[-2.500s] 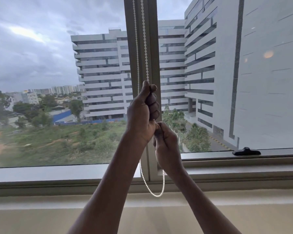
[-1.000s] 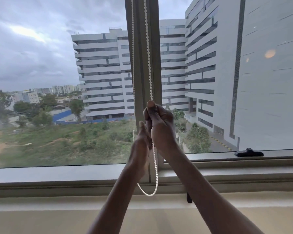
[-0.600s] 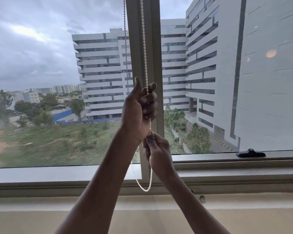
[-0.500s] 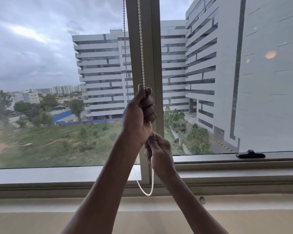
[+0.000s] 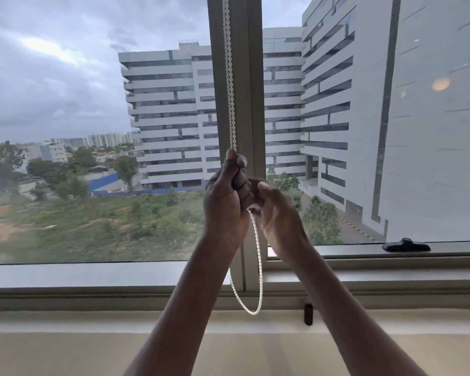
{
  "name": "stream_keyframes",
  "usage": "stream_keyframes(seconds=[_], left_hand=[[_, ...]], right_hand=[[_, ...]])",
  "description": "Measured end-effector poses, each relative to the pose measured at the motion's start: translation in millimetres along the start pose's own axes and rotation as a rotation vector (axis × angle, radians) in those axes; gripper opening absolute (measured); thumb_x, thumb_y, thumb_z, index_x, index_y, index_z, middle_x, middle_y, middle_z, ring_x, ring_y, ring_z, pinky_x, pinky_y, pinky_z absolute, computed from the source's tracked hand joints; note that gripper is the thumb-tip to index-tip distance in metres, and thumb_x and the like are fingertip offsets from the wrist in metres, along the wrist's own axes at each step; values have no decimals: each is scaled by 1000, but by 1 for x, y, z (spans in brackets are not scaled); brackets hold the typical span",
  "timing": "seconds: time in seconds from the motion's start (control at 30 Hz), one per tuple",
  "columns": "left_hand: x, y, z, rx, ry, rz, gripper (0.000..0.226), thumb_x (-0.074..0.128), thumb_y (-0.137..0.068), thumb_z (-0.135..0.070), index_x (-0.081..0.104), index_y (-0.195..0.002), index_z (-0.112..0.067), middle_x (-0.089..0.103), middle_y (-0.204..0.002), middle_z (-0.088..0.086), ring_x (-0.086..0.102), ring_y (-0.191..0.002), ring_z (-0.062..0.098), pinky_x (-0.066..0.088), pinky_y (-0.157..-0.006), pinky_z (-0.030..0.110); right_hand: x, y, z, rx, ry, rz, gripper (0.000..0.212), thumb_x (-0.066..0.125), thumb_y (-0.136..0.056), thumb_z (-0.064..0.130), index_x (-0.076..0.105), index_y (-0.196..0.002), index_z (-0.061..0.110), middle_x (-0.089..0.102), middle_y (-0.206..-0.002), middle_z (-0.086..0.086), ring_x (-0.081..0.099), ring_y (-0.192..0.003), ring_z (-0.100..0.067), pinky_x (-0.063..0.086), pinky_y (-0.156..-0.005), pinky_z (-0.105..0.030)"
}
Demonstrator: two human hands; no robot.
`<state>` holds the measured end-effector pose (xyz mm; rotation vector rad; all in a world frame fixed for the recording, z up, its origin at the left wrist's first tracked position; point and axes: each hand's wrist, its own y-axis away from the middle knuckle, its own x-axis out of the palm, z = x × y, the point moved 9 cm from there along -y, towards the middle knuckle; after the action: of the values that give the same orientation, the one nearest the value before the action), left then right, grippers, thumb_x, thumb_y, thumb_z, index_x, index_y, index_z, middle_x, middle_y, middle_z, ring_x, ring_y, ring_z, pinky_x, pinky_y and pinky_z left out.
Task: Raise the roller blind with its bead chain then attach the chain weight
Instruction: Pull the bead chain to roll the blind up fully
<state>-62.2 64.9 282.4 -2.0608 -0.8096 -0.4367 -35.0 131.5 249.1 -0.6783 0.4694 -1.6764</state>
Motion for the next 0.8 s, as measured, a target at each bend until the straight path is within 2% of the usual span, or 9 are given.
stream_keyframes(seconds=[0.07,0.13,0.23,0.3,0.37,0.43,0.6,0.73,0.8], left_hand=[[-8,12,13,10,-27,-13,37,42,-103,-26,59,-71,-17,29,-42,-14,20,-32,-3,18,-29,14],[-18,24,28,-13,-71,-54,37,45,-102,-28,59,-69,-19,28,-44,-15,19,-33,-2,17,-31,14],[-27,40,50,-59,-84,-98,43,46,-102,-27,60,-61,-23,26,-44,-14,17,-34,-2,15,-31,14],[-28,46,59,-75,-108,-104,49,45,-102,-26,59,-56,-24,26,-44,-14,17,-35,-1,13,-33,16],[-28,49,62,-77,-134,-112,53,45,-102,-24,54,-50,-25,27,-43,-15,18,-36,-1,13,-34,16],[-30,49,61,-67,-149,-119,53,45,-102,-23,50,-49,-26,28,-43,-15,19,-35,-1,16,-33,14],[-30,48,55,-19,-239,-89,56,43,-103,-24,49,-48,-29,32,-40,-15,23,-33,-1,22,-34,13],[-31,44,54,-23,-343,-61,55,43,-104,-25,49,-49,-27,33,-43,-15,23,-37,1,22,-37,15],[-34,42,57,-63,-369,-23,52,42,-104,-27,52,-53,-27,36,-47,-14,28,-41,1,27,-42,15]], right_hand=[[0,-14,27,-38,-29,-10,44,36,-93,31,59,-116,2,65,-92,-8,58,-84,-18,45,-78,-31],[6,-25,51,-54,-52,14,40,31,-102,28,58,-117,2,65,-93,-13,59,-81,-21,46,-76,-32],[22,-36,64,23,-104,55,43,32,-104,32,60,-117,3,67,-82,-9,56,-66,-20,45,-61,-31],[24,-37,58,85,-94,-5,40,37,-104,35,67,-107,9,57,-63,2,41,-49,-12,31,-45,-25],[20,-34,52,97,-150,-94,36,42,-104,33,68,-95,10,40,-51,7,25,-40,-6,16,-39,-22],[20,-32,50,74,-257,-122,34,43,-104,28,65,-87,10,34,-47,9,20,-34,-3,12,-35,-18],[23,-30,60,-31,-190,-127,36,37,-106,22,53,-74,13,35,-43,10,20,-32,-2,16,-34,-11],[23,-27,68,-139,-76,-147,37,39,-105,18,50,-70,12,33,-43,7,22,-33,-3,19,-35,-12],[20,-24,71,-188,12,-165,39,40,-104,16,51,-67,12,33,-45,5,25,-36,-4,21,-38,-16]])
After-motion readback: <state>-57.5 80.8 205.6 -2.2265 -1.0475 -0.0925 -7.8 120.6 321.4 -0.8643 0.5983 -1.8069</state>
